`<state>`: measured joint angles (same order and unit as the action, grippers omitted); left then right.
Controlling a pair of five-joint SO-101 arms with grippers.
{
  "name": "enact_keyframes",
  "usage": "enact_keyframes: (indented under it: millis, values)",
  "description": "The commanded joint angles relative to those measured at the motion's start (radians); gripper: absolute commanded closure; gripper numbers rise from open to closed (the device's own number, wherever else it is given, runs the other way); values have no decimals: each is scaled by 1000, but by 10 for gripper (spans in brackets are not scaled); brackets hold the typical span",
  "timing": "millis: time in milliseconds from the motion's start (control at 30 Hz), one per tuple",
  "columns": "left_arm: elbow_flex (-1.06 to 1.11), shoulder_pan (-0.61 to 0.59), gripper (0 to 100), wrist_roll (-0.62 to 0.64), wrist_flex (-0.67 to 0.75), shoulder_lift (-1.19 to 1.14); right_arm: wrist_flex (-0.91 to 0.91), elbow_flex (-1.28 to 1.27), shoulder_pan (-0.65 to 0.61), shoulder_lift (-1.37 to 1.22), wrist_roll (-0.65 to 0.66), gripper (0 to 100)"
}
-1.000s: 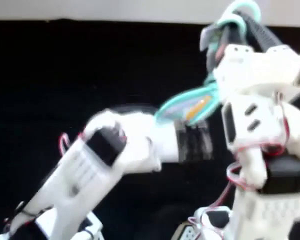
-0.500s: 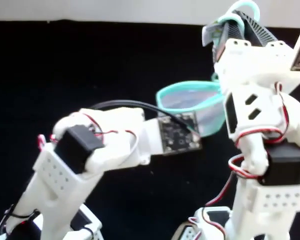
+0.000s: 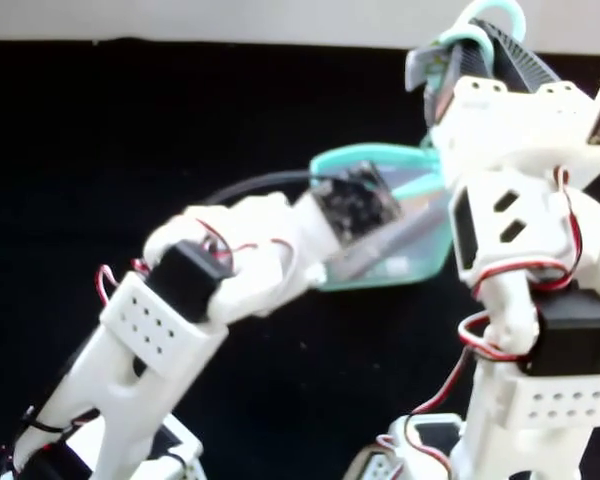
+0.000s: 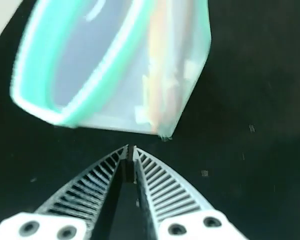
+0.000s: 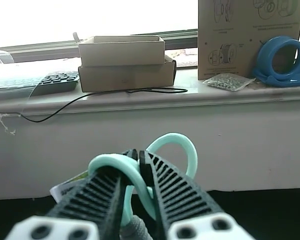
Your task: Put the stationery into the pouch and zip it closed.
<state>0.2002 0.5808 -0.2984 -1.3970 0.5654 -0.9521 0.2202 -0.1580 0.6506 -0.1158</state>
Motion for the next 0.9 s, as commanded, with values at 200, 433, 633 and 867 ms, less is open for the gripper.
enact_keyframes:
  millis: [200, 433, 633, 867]
  values:
    - [30, -50, 993, 226, 206, 10, 1, 28, 30, 7, -9, 991]
    - [151, -47, 993, 305, 433, 10, 1, 28, 31, 7, -9, 991]
    - [229, -50, 993, 305, 620, 8, -19, 27, 31, 15, -9, 991]
    - [321, -50, 993, 304, 778, 8, -84, 31, 25, 16, -9, 991]
